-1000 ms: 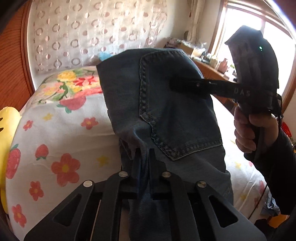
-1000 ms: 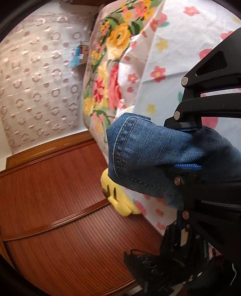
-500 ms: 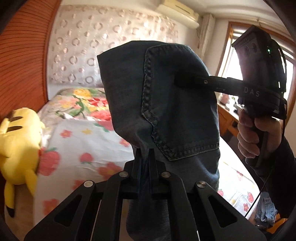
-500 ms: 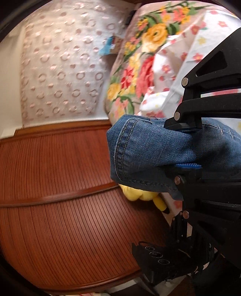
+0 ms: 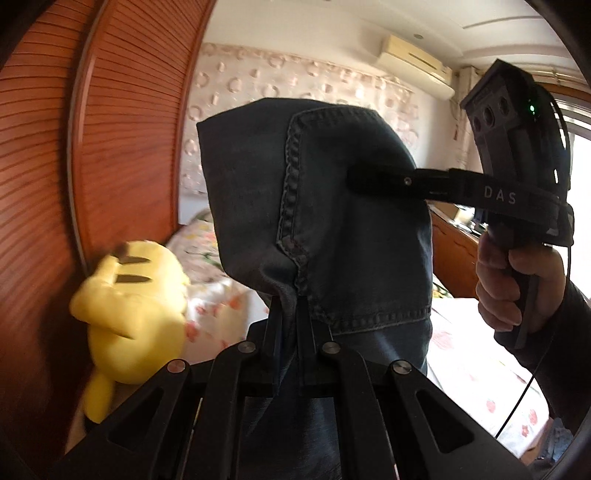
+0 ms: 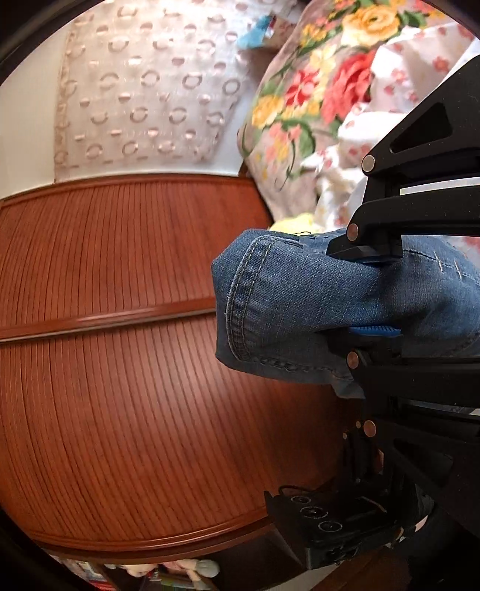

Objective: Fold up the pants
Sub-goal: 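Grasp the folded jeans with both grippers and lift them up, then lower the held jeans onto the sheet beside the yellow plush toy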

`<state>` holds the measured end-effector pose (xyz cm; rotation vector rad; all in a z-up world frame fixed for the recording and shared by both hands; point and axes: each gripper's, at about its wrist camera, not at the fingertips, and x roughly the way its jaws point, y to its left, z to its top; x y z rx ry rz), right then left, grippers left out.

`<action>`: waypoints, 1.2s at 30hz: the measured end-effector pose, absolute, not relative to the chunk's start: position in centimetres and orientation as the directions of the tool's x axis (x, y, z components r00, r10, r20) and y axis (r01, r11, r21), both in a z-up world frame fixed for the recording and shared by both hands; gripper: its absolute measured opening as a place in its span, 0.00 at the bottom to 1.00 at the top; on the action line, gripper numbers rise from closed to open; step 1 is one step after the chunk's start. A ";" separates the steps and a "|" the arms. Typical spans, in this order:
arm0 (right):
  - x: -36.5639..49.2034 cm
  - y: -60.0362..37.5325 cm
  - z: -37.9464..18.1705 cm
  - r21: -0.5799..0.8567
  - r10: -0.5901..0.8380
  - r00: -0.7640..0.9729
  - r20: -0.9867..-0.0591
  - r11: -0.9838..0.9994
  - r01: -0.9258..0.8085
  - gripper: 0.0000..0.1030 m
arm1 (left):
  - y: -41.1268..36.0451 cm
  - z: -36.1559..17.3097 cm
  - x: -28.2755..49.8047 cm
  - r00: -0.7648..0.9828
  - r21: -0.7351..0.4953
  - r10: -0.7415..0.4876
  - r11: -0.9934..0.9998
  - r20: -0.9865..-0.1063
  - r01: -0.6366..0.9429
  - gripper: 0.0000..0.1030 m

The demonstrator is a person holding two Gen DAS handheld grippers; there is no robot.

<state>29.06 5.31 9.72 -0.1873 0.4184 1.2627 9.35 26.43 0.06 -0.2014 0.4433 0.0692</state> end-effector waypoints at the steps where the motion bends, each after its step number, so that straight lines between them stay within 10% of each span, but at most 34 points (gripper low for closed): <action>1: 29.4 5.6 9.8 0.102 0.890 0.227 -0.396 0.289 -0.952 0.23 | 26.9 0.2 9.4 0.902 -0.175 0.029 0.978 -0.430 -0.116 0.07; 17: 49.9 5.1 -7.5 0.395 0.822 0.192 -0.537 0.445 -0.803 0.25 | 28.4 -7.5 21.6 0.767 -0.164 -0.011 0.979 -0.641 -0.123 0.07; 23: 50.8 4.7 -8.2 0.356 0.779 0.241 -0.579 0.507 -0.785 0.46 | 28.3 -7.2 22.1 0.763 -0.135 0.011 0.982 -0.646 -0.129 0.07; 29: 50.0 5.6 -6.5 0.285 0.691 0.307 -0.655 0.602 -0.746 0.58 | 26.9 -6.8 21.5 0.760 -0.088 0.042 0.988 -0.649 -0.129 0.43; 36: 46.6 5.4 -2.3 0.136 0.620 0.426 -0.658 0.655 -0.744 0.61 | 24.8 -8.2 20.6 0.740 -0.033 0.067 0.992 -0.670 -0.120 0.45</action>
